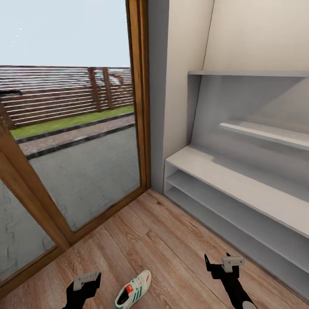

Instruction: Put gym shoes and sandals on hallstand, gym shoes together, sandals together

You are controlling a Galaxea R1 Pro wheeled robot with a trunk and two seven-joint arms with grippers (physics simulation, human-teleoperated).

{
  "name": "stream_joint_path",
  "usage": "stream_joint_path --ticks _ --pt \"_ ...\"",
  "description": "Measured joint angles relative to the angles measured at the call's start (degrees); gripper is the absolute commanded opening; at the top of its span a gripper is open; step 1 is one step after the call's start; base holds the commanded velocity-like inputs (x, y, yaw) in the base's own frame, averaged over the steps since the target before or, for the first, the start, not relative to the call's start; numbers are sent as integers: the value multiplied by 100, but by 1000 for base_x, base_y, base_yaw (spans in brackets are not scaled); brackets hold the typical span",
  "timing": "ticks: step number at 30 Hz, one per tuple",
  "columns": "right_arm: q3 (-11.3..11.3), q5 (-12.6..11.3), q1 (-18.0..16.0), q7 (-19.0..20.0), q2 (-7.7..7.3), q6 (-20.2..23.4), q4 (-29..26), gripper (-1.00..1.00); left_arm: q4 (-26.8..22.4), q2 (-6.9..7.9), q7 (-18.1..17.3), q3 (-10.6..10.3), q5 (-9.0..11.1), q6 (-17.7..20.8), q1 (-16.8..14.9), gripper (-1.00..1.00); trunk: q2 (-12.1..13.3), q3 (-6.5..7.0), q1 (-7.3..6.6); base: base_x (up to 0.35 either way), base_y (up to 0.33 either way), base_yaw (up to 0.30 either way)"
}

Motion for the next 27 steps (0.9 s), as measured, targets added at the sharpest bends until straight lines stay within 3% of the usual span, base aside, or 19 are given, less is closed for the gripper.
stream_joint_path --ticks 22,27 --pt "-17 -14 -5 -5 -4 -1 -26 100 -12 19 0 -7 0 0 0 100 0 0 0 0 100 -1" --pt "-17 -14 -2 -5 -6 4 -28 100 -34 26 0 -4 -1 -1 -1 100 0 6 0 0 10 -173"
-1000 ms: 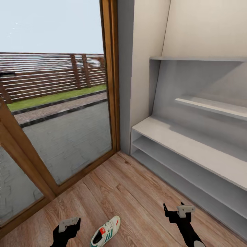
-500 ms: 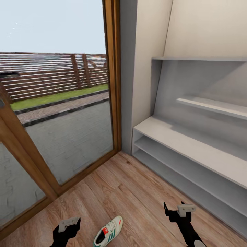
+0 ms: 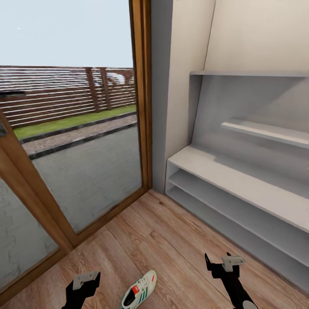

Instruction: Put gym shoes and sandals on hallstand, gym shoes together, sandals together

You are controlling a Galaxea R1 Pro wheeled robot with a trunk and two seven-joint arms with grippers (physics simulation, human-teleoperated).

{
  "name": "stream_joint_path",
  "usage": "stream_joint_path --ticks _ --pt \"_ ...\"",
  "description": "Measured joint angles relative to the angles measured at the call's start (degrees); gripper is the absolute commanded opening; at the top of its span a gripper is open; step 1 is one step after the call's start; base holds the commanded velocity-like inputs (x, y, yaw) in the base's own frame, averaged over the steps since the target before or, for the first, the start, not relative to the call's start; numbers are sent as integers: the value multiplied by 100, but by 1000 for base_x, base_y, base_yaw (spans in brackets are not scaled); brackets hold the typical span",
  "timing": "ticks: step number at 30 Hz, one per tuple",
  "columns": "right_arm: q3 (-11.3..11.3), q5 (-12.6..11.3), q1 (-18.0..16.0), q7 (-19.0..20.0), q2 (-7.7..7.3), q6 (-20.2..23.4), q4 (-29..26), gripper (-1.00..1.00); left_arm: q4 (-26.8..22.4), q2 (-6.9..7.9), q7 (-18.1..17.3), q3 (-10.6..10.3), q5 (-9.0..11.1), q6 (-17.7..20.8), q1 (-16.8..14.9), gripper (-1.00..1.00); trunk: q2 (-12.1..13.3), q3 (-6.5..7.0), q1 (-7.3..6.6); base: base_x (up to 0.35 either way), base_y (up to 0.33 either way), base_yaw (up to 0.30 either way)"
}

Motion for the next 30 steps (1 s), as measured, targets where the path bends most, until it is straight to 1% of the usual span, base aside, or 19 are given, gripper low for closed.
stream_joint_path --ticks 17,22,23,29,30 --pt "0 4 2 -6 -2 -4 -85 100 -20 30 -7 2 -9 15 -6 100 0 54 0 0 1 -275" --pt "0 0 1 -10 -1 9 -122 100 -33 45 -8 5 -68 40 -25 100 0 69 0 0 0 -200" --pt "0 -1 1 -11 -1 11 -133 100 -42 48 -8 7 -97 46 -40 100 0 71 0 0 0 -81" --pt "0 6 -2 -20 -1 6 -219 100 -167 69 -5 16 -494 131 -260 100 0 75 0 0 0 -38" --pt "-12 9 0 -22 -2 15 -244 100 -210 80 -2 7 -756 296 -439 100 0 76 0 0 0 -7"
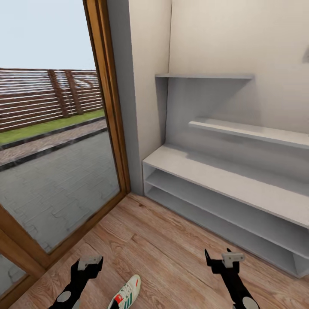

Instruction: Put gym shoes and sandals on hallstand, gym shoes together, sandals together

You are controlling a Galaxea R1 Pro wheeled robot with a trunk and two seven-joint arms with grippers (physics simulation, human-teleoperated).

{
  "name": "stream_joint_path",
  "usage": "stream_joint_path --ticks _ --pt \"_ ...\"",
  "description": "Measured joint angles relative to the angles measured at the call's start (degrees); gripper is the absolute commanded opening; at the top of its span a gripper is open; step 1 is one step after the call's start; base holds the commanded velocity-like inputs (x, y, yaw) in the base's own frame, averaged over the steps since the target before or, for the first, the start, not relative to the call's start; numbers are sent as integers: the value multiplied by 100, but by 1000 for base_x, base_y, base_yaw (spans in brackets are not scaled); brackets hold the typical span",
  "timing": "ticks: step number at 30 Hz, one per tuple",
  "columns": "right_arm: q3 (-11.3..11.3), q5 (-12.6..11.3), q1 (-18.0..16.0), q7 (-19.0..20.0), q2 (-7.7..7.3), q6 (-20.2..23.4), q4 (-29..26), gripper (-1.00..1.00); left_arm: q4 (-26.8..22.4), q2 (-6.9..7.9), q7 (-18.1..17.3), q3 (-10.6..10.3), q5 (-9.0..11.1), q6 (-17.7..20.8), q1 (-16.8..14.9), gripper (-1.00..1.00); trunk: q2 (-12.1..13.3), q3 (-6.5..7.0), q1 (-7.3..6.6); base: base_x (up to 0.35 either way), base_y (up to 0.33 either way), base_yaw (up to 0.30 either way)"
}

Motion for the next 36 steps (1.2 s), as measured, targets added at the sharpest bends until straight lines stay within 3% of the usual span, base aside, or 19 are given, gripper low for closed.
stream_joint_path --ticks 3,17,18,22,30,36 --pt "-10 0 0 -2 0 -8 -27 100 -12 -14 -3 -10 -154 195 -93 100 0 -1 0 0 0 -3" --pt "-34 -9 -4 -12 0 78 -132 100 -10 -3 -164 -20 -220 244 -68 100 0 -1 0 0 0 0" --pt "-33 -11 -7 -11 0 1162 -913 100 57 24 -553 -16 -233 289 -132 100 0 0 0 0 0 0" --pt "-68 -11 -7 -3 -7 1953 -1688 100 70 63 -804 -14 -238 301 -138 100 0 0 0 0 0 0" --pt "-122 -2 -6 17 -9 2403 -2025 100 52 79 -907 -19 -284 295 -94 100 0 0 0 0 0 0" --pt "-139 3 -6 21 -13 2492 -2084 100 8 83 -944 -16 -533 300 -75 100 0 0 0 0 0 0"
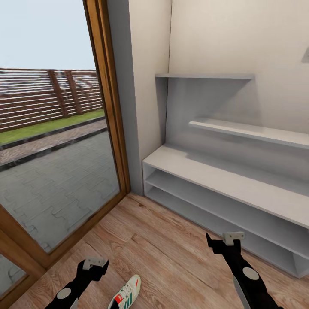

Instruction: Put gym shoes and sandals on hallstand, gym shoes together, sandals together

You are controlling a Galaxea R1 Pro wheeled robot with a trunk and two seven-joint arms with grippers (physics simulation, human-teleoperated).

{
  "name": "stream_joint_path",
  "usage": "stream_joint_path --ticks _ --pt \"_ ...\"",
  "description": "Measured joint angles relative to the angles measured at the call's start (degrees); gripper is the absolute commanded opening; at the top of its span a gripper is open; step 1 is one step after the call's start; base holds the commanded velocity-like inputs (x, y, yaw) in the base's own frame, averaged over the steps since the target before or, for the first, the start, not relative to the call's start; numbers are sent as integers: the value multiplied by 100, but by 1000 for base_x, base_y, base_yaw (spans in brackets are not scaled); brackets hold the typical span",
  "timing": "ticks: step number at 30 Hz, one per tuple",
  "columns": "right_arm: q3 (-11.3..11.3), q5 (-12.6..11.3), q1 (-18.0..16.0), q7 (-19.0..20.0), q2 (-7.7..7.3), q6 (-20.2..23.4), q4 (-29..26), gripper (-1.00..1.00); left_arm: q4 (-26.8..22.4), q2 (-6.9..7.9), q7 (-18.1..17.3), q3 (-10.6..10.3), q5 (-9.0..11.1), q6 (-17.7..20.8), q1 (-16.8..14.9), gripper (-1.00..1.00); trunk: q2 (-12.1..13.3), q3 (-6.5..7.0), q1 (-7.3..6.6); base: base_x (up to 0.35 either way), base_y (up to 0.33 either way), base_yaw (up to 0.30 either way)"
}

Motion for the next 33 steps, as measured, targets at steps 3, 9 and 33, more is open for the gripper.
stream_joint_path --ticks 3,9,33 --pt "-3 1 0 1 -2 18 -14 100 -7 7 -11 1 -153 9 3 100 0 0 0 0 0 0" --pt "-7 1 0 -10 2 35 -28 100 -12 28 -22 3 -323 19 -6 100 -39 -17 21 0 0 0" --pt "-40 -1 0 -22 4 67 -63 100 -41 28 -53 5 -855 493 -79 100 -1001 -496 549 0 0 0"
